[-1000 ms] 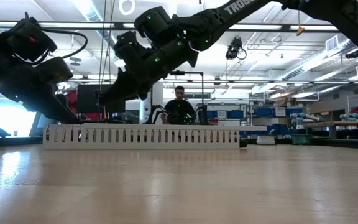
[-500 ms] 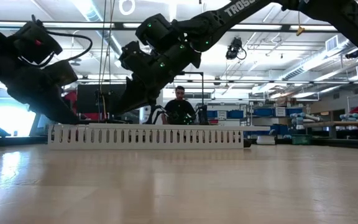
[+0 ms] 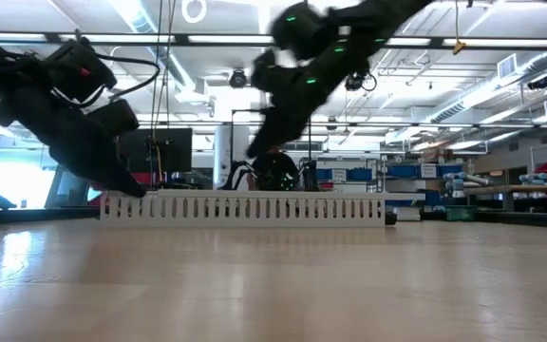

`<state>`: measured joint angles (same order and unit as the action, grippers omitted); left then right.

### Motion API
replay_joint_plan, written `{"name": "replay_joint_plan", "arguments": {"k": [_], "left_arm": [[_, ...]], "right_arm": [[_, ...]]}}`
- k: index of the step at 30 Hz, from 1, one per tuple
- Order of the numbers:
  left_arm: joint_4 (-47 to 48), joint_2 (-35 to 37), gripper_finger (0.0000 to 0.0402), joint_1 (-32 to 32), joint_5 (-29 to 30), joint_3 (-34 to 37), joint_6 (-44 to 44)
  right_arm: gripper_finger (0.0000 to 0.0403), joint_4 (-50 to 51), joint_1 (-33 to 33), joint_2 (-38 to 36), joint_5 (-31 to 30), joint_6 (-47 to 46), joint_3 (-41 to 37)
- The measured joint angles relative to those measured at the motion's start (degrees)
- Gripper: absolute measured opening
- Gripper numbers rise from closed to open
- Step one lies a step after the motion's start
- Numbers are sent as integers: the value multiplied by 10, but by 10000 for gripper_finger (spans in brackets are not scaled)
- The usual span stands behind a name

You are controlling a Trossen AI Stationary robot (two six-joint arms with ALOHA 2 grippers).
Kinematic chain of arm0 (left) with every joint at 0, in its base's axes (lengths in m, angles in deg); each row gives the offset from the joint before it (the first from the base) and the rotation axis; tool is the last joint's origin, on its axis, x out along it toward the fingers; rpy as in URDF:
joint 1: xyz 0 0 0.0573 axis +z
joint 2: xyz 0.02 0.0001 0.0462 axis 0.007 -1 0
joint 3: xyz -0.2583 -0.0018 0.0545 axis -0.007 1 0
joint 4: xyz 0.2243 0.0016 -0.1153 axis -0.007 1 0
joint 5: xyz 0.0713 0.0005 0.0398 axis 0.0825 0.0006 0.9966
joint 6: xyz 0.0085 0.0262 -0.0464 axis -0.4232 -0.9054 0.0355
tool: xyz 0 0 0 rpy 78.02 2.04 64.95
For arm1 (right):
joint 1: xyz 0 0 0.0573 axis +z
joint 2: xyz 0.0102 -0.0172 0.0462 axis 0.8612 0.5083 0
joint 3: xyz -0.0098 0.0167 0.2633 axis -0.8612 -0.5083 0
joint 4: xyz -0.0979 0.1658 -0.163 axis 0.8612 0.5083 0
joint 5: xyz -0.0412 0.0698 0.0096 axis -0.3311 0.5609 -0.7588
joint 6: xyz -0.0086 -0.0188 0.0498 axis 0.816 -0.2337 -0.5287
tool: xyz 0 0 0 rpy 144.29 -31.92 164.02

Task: Ziptie cables
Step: Close the white cable duct with the cover

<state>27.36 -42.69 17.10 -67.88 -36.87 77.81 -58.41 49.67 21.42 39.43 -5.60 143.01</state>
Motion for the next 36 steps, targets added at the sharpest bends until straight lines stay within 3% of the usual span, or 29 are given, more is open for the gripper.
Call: {"name": "replay_joint_plan", "arguments": {"k": [6, 11, 19, 26, 36], "left_arm": [[-22, -86, 252, 0, 8, -52, -38], [-55, -180, 252, 0, 12, -102, -69], [-119, -307, 252, 0, -9, -199, -90], [-120, -303, 252, 0, -27, -257, -121], [-47, -303, 252, 0, -40, -256, -111]], "right_arm": [[0, -128, 0, -134, -41, -80, -206], [0, -177, 5, -170, -59, -119, -284], [0, -220, 23, -166, -59, -116, -298], [0, -228, 33, -166, -75, -114, -297], [0, -252, 34, -164, -96, -129, -297]]}}
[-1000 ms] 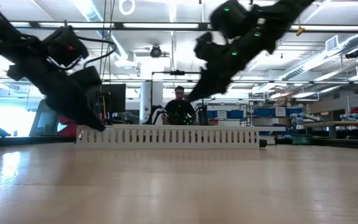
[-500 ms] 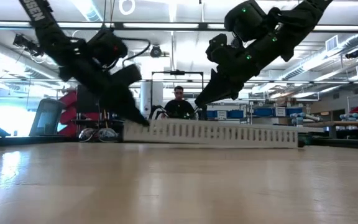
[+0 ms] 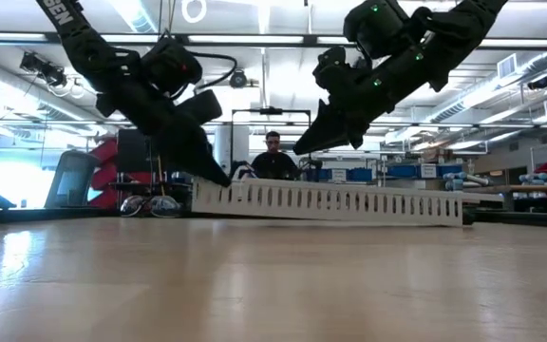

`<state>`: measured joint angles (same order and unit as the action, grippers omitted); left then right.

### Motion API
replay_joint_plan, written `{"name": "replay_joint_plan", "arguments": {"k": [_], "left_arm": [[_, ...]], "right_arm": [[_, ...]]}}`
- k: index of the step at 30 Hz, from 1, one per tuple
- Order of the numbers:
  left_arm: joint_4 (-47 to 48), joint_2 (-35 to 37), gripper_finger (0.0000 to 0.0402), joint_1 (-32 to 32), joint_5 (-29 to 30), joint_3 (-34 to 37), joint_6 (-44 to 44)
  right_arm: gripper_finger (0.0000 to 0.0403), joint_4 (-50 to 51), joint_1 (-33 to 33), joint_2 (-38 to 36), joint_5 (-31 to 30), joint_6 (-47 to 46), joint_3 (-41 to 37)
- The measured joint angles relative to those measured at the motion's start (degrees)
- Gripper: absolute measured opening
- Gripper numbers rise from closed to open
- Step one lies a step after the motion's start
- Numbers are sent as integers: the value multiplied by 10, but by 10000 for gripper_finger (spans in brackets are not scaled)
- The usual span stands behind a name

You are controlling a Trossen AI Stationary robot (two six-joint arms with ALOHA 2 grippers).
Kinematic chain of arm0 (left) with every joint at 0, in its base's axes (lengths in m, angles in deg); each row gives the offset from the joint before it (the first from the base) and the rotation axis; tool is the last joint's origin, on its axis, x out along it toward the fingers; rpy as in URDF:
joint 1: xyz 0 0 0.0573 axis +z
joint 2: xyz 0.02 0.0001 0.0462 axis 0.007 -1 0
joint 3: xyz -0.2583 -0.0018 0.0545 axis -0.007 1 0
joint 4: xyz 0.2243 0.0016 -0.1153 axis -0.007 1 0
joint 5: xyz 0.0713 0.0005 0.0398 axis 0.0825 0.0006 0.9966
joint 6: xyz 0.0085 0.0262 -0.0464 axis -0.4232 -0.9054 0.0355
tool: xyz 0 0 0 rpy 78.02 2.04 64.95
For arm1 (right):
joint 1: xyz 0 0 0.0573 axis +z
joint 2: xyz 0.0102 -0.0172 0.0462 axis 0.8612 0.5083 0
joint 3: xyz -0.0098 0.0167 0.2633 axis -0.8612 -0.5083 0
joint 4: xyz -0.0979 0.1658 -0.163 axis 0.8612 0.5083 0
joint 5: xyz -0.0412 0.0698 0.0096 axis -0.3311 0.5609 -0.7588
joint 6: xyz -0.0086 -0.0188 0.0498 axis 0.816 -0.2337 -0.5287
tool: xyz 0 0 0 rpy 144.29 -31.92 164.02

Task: Ziptie cables
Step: Close the white cable duct with the cover

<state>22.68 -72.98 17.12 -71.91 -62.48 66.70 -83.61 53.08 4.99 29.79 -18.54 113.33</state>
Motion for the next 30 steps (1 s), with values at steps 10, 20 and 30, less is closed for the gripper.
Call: {"name": "replay_joint_plan", "arguments": {"k": [10, 20, 30], "left_arm": [[11, -35, 252, 0, -7, -3, 2], [-9, -72, 251, 0, -23, -3, 15], [-15, -73, 248, 0, -21, -1, 17]], "right_arm": [[0, 7, -11, 69, -20, -15, 26], [0, 16, -34, 110, 30, -50, 48], [0, 35, -24, 273, 132, 36, 260]]}}
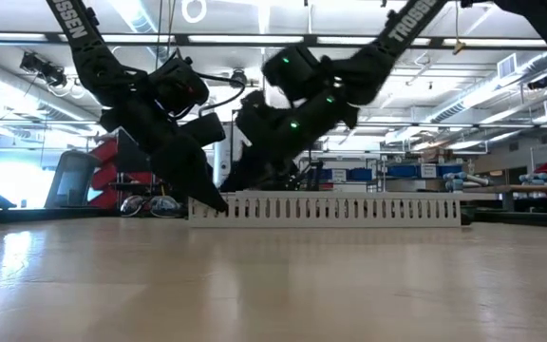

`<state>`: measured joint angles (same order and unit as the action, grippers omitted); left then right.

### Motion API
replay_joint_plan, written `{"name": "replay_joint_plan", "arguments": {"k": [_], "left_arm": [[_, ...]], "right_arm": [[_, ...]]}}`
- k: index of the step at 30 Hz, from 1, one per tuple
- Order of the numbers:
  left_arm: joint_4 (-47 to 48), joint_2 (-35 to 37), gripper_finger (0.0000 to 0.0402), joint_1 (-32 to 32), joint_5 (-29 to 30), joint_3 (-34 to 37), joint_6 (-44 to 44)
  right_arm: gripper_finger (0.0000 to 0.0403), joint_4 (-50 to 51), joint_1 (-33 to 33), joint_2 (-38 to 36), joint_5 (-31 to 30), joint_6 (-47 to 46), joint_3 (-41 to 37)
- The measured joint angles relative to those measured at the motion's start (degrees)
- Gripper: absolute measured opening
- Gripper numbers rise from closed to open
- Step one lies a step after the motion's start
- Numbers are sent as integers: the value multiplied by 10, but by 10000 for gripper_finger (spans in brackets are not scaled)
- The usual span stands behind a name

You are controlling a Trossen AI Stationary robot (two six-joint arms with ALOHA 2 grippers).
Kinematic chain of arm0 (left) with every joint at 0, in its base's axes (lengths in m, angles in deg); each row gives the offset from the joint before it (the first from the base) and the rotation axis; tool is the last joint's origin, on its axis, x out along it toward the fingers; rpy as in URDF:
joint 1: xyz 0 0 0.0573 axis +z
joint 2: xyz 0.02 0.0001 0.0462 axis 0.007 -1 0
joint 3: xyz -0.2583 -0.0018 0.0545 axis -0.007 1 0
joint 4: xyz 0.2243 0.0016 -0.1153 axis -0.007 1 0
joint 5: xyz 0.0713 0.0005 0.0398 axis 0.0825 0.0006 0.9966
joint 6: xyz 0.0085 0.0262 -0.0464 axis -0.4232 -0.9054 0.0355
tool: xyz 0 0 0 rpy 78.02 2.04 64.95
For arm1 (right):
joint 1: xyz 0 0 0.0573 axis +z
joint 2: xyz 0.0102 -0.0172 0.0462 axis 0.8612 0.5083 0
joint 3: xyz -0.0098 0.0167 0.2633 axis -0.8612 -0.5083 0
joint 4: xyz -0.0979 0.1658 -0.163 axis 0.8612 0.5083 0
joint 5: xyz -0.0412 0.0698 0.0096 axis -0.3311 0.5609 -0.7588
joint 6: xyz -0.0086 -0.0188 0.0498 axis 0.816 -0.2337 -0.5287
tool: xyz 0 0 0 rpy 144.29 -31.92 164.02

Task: Ziptie cables
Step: Close the white cable duct with the cover

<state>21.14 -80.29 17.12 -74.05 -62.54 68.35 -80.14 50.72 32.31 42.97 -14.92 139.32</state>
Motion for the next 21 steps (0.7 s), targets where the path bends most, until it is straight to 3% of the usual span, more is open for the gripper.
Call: {"name": "replay_joint_plan", "arguments": {"k": [7, 17, 21], "left_arm": [[-1, -1, 248, 0, -3, 0, 3], [-3, -1, 249, 0, -5, 0, 11], [-4, -1, 249, 0, -5, 0, 12]], "right_arm": [[0, 23, 33, -72, -63, 70, 9], [0, 214, 45, -123, -136, 37, 5], [0, 236, 36, -117, -149, 13, 6]]}}
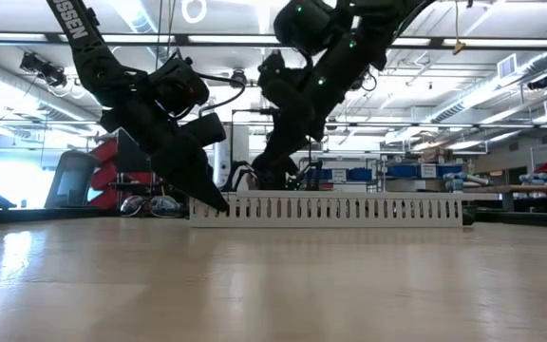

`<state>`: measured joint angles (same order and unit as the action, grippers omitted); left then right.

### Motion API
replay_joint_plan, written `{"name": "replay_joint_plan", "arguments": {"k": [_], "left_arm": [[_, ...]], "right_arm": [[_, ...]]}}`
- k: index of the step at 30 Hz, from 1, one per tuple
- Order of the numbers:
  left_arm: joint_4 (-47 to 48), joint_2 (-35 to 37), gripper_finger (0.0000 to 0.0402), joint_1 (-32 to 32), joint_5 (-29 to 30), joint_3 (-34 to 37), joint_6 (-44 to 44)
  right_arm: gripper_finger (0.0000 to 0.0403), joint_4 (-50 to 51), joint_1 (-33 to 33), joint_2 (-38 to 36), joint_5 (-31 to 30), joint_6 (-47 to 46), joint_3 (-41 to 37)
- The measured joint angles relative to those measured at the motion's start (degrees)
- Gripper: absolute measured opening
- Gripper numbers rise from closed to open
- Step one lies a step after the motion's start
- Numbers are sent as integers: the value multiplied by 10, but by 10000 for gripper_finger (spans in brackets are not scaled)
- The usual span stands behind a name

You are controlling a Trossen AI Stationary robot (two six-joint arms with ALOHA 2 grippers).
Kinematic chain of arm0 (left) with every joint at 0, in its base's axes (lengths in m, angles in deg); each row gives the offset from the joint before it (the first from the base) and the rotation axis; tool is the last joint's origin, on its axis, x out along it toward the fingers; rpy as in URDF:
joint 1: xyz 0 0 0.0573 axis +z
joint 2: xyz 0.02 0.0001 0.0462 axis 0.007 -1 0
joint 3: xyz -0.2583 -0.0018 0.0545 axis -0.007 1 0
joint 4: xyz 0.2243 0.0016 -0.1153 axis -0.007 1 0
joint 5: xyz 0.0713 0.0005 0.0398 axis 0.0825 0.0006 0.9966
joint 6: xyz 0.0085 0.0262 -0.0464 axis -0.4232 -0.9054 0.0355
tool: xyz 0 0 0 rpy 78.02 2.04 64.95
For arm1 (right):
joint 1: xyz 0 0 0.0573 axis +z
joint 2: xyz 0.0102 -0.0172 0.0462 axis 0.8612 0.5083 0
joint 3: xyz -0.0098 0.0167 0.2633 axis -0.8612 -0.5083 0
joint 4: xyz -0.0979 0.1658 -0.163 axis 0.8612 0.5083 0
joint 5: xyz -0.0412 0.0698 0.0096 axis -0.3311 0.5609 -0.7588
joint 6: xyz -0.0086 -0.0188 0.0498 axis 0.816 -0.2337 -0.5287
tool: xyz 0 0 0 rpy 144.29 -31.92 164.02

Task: Ziptie cables
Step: Close the white cable duct with the cover

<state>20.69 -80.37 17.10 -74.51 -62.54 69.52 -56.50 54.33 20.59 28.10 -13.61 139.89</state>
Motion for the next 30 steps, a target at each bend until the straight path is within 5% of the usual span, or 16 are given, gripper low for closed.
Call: {"name": "replay_joint_plan", "arguments": {"k": [5, 10, 13, 30], "left_arm": [[-8, -1, 250, 0, 2, 1, 2], [-5, 0, 250, 0, 1, 1, 4], [-6, 0, 250, 0, 3, 0, 6], [-10, 0, 250, 0, -2, 0, -2]], "right_arm": [[0, -39, -25, 62, 84, -22, -1], [0, -194, -35, 127, 149, -19, 11], [0, -256, -23, 121, 134, 16, 8], [0, -229, 7, -4, 44, 62, -54]]}}
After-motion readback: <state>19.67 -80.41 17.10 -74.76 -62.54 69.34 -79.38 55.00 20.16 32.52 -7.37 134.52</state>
